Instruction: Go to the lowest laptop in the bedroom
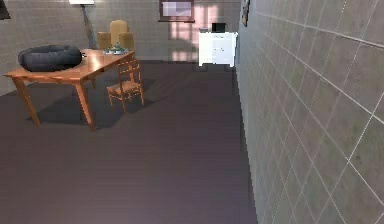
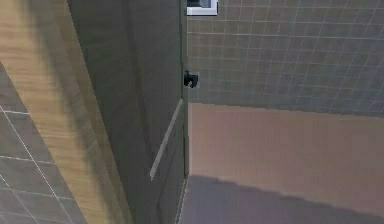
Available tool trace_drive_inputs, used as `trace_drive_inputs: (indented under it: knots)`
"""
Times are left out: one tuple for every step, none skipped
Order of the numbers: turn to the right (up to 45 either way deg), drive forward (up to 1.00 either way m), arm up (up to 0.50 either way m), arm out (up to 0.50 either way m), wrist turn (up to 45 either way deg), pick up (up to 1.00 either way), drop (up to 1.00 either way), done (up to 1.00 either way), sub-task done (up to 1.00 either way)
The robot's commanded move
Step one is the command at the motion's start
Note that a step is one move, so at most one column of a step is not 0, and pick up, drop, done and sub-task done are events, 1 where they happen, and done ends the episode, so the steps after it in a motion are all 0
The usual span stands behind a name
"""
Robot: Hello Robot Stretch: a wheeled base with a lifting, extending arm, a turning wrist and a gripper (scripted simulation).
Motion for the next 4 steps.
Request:
trace_drive_inputs:
  knots:
    - [6.0,0.0,0.0,0.0,0.0,0.0,0.0,0.0,0.0]
    - [3.0,0.0,0.0,0.0,0.0,0.0,0.0,0.0,0.0]
    - [0.0,1.0,0.0,0.0,0.0,0.0,0.0,0.0,0.0]
    - [0.0,1.0,0.0,0.0,0.0,0.0,0.0,0.0,0.0]
